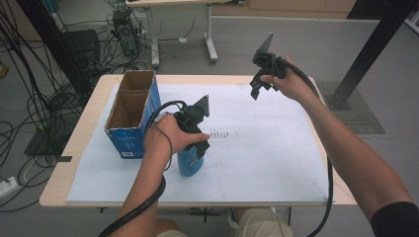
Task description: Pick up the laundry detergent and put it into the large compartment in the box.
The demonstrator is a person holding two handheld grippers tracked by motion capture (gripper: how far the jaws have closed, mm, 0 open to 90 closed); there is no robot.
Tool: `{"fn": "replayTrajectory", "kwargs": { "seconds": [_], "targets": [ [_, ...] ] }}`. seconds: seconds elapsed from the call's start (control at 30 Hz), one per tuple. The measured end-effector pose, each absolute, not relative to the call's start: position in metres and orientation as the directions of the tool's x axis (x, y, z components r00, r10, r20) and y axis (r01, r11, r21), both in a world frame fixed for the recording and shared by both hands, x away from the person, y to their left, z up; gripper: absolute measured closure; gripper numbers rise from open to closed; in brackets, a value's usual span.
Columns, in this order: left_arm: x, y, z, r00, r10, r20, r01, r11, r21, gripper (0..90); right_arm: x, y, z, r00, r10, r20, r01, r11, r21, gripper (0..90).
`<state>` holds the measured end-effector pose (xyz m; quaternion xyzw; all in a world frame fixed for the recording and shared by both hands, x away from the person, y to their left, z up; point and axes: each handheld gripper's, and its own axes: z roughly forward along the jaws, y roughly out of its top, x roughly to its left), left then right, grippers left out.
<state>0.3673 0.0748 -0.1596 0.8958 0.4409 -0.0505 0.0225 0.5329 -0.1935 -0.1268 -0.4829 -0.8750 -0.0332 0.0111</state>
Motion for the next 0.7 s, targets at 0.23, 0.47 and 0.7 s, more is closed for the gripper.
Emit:
{"fn": "replayTrajectory", "kwargs": {
  "seconds": [0.23, 0.47, 0.7],
  "targets": [
    [0.3664, 0.0749, -0.1596, 0.607, 0.787, -0.111, 0.792, -0.611, -0.001, 6.0, 0.5329, -0.1932, -0.1268, -0.535, 0.843, 0.051, 0.845, 0.533, 0.047, 6.2],
    [0.3656, 0.0744, -0.1592, 0.607, 0.787, -0.108, 0.792, -0.61, 0.002, 6.0, 0.5329, -0.1945, -0.1267, -0.534, 0.844, 0.052, 0.846, 0.532, 0.047, 6.2],
    [0.3653, 0.0749, -0.1594, 0.607, 0.788, -0.108, 0.793, -0.61, 0.004, 6.0, 0.533, -0.1946, -0.1269, -0.531, 0.846, 0.055, 0.848, 0.529, 0.046, 6.2]
  ]
}}
